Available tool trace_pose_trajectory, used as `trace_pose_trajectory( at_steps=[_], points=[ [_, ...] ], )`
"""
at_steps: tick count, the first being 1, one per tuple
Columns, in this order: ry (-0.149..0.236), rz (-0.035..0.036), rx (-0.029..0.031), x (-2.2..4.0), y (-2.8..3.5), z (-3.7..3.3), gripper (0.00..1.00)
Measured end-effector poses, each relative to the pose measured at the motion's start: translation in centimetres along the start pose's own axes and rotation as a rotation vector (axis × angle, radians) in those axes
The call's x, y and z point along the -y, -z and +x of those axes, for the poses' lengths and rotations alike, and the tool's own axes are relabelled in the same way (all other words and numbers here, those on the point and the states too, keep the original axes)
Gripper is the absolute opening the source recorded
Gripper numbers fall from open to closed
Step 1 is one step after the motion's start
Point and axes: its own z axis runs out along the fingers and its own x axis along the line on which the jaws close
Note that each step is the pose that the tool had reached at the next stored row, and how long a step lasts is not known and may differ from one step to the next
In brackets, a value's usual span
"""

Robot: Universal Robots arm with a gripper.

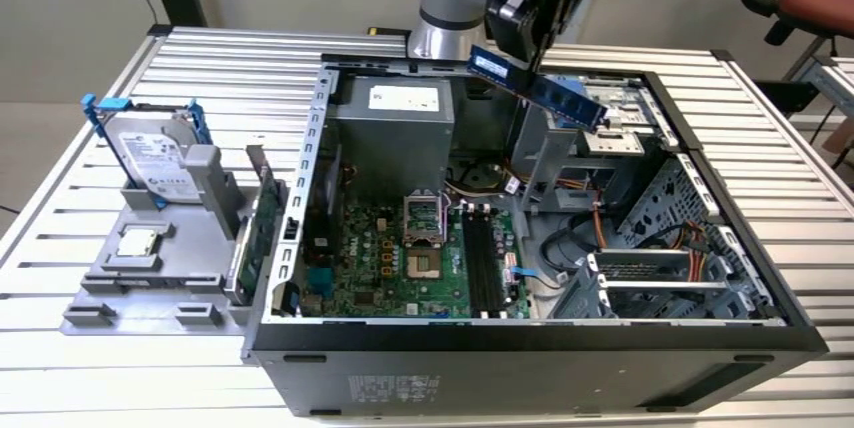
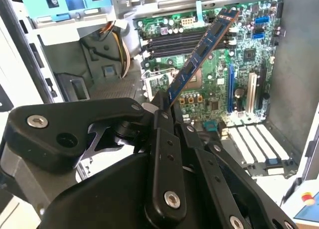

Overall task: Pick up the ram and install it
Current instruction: 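Insert the ram into the slot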

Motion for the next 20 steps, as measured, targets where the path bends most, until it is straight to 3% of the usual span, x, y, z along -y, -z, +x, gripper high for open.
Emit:
trace_pose_trajectory(
  at_steps=[6, 20],
  points=[
    [-0.054, 0.0008, 0.0009, 0.00, 0.00, 0.00, 0.00],
    [-0.240, 0.0037, 0.0040, 0.03, 0.00, 0.03, 0.00]
  ],
)
